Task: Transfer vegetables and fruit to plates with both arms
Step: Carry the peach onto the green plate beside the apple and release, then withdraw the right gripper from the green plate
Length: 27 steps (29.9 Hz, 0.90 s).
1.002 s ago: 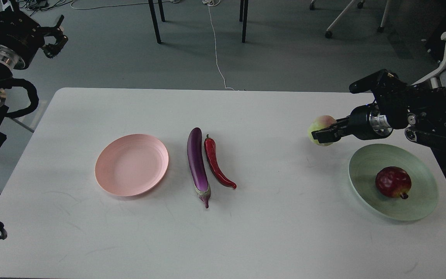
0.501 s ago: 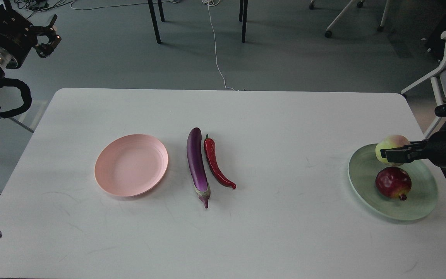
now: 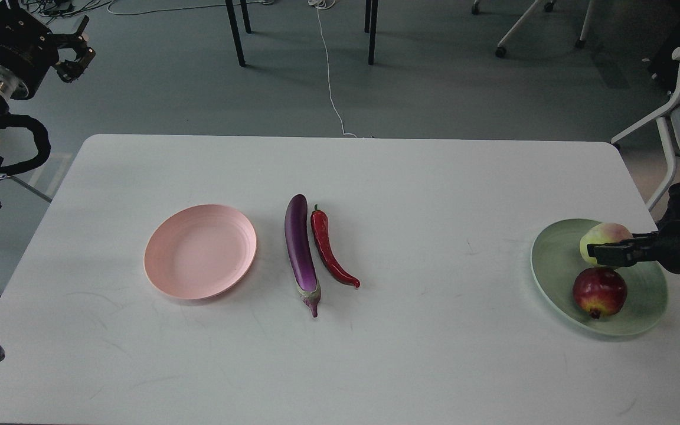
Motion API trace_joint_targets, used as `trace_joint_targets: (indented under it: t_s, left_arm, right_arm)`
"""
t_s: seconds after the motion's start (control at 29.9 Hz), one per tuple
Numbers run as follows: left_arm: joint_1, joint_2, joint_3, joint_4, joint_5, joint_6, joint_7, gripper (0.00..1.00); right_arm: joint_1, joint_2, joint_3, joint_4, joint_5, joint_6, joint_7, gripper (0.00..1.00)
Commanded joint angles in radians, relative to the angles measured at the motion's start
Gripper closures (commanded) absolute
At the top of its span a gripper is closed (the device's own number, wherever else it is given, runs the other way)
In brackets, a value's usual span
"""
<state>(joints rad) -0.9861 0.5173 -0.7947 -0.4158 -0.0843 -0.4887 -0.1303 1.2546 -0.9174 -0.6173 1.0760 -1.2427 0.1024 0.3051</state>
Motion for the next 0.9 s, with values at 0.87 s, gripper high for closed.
trace_joint_targets:
  t_s: [0.87]
  left_arm:
    - [0.006,0.161,0.215,-0.362,0.188,0.000,0.008,0.01]
  right_arm:
    - [-0.044,0.176,0.504,-0.226,0.434,0.033,0.002,0.02]
